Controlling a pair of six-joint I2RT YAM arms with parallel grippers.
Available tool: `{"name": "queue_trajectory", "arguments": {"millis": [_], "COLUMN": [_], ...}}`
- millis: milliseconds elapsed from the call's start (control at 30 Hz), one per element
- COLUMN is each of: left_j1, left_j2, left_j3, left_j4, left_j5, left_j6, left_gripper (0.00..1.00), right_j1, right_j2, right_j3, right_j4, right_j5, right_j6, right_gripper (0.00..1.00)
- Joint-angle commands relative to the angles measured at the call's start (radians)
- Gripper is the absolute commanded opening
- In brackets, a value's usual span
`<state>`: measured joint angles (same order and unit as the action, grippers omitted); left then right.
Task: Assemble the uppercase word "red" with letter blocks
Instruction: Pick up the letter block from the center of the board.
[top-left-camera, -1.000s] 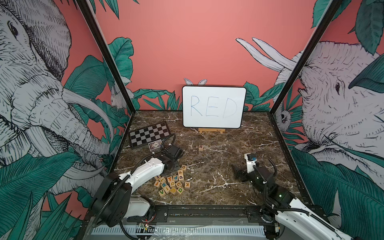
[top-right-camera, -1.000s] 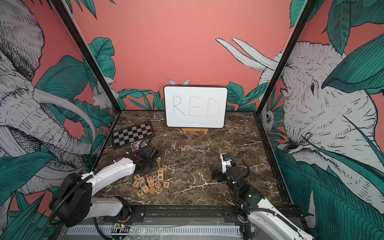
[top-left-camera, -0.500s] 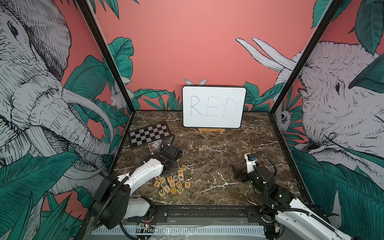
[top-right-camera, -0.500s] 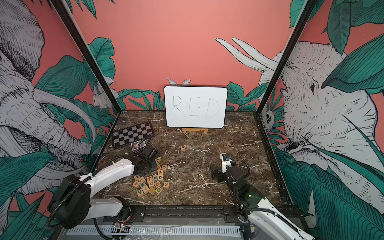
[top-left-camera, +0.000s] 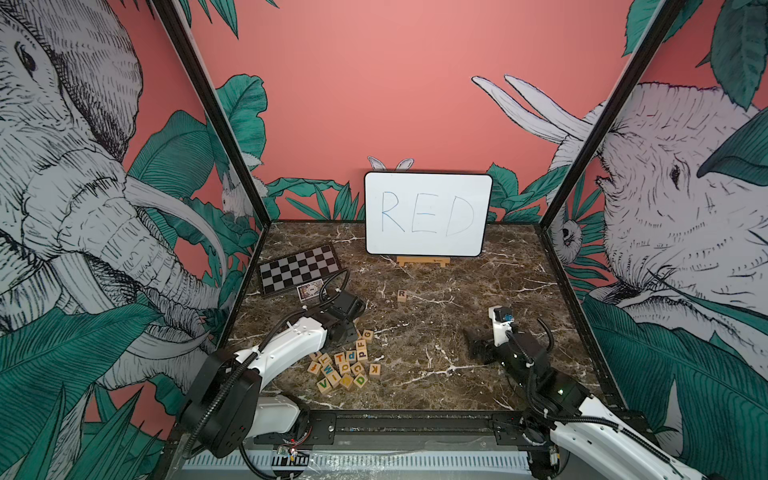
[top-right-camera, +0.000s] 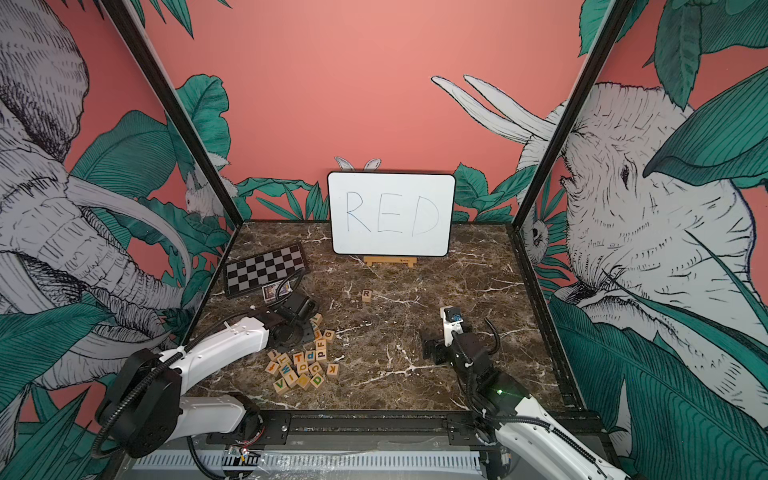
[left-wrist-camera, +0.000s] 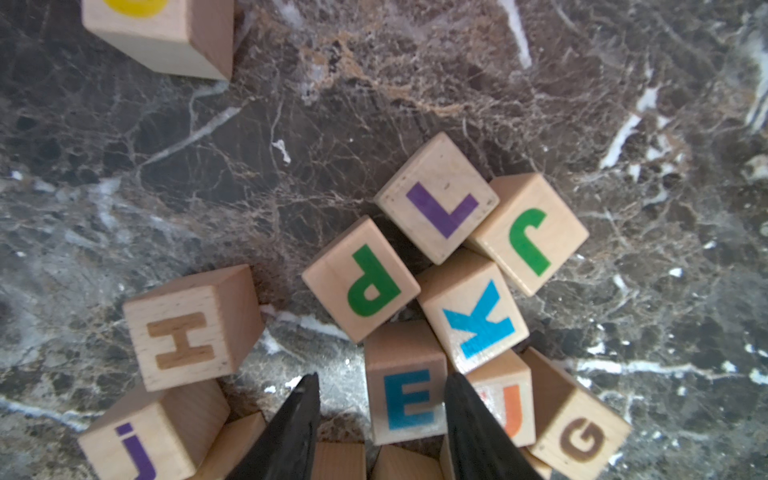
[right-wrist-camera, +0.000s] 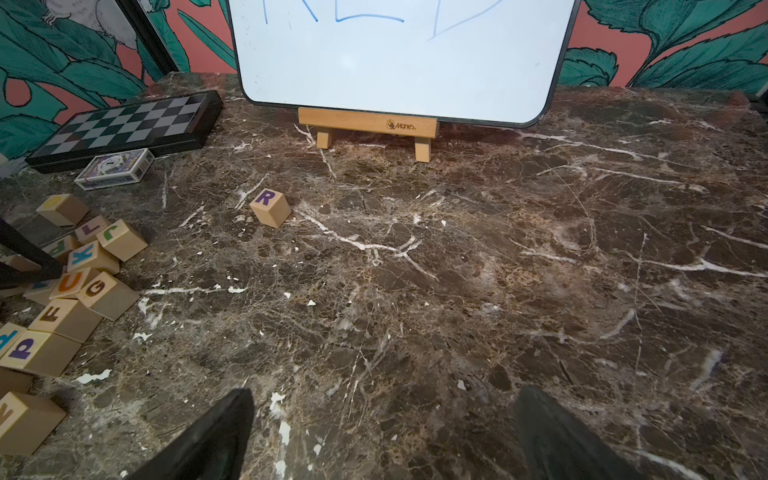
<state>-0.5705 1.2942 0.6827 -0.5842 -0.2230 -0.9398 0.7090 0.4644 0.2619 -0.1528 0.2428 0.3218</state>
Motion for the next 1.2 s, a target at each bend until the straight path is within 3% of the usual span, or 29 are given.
{"name": "queue_trajectory", "arguments": {"millis": [0,200,567,1167], "left_j1": [0.004,0.004,0.004,0.005], "left_j2": [-0.021,-0.045,-0.066,0.006], "left_j3": [-0.021,-0.035,-0.026,-0.039], "left_j4": [-0.05,-0.065,-0.022,0.007], "left_j5": [-0.033,-0.063,0.013,-0.011], "left_j6": [0.001,-0.017,-0.029,-0.001], "left_gripper": [0.51,0.51,0.53,0.51], "right_j1": [0.004,0.004,0.004,0.004], "right_j2": [-0.003,0.0,0.002,0.012], "right_j3": [-0.006,-0.009,-0.009,-0.006], "right_j4": [0.028,0.032,0.034,0.036], "right_j5": [-0.003,0.0,-0.002,-0.003], "right_j6": [0.004,0.004,0.002,0.004], "right_gripper": [0.98,0.98,0.98,0.98]}}
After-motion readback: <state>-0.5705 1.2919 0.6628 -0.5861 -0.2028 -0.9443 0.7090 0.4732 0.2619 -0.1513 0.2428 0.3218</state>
